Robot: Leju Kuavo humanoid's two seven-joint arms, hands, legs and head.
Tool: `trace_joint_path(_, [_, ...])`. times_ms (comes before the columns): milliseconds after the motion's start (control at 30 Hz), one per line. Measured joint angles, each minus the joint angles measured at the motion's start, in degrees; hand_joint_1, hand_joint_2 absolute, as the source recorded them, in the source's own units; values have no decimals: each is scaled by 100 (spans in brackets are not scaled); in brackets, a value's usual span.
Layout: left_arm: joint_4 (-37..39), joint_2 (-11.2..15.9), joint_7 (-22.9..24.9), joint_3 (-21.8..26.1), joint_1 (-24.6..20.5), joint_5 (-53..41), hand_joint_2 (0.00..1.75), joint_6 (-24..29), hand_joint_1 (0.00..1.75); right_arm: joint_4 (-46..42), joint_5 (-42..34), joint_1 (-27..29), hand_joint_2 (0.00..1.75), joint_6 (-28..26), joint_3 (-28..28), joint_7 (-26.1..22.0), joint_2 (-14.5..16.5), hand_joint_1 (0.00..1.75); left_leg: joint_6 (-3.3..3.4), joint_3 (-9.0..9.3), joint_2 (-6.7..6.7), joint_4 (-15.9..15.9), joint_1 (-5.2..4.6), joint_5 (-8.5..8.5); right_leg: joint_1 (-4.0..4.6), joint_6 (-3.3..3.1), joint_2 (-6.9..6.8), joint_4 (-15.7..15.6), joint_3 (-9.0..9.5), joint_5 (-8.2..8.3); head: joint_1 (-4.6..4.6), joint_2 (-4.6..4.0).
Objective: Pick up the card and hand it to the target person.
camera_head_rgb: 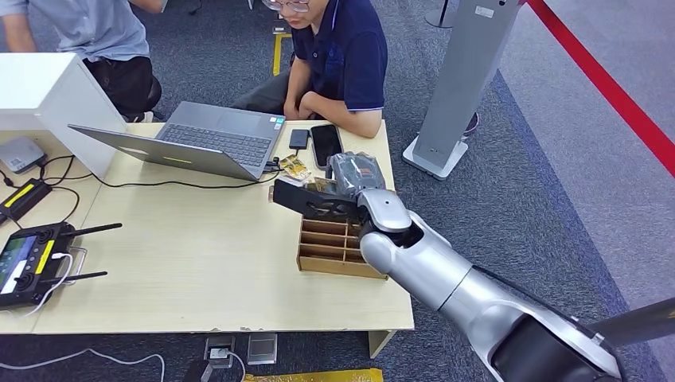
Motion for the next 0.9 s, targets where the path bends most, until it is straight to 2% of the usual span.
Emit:
trace_joint_path(200, [0,1,0,0,39,1,0,-22,0,-725,-232,-214,175,85,-192,138,-204,175,0,1,0,0,0,0,0,0,0,0,0,0,0,0])
trace_joint_path(400, [0,-2,16,-1,11,-46,0,-59,0,-920,-131,-208,175,-398,-243,-194,-255,175,0,0,0,0,0,0,0,0,0,0,-1,0,-7,0])
trace_joint_path(500, [0,-9,41,-3,-20,-74,0,-81,0,-777,-25,-183,175,-817,-238,-501,-243,175,0,-1,-1,0,1,0,1,0,0,0,0,0,-4,0])
trace_joint_path(700, [0,-32,68,-10,-67,-87,0,-113,0,-146,320,-102,175,-2018,-230,-1224,-154,175,0,-2,-3,0,0,0,0,0,-1,0,0,0,2,0])
trace_joint_path(900, [0,-44,67,-25,-71,-86,0,-118,0,452,674,-64,175,-2917,-238,-1454,-90,175,0,-3,-3,0,0,0,0,0,-1,0,-1,0,-1,0])
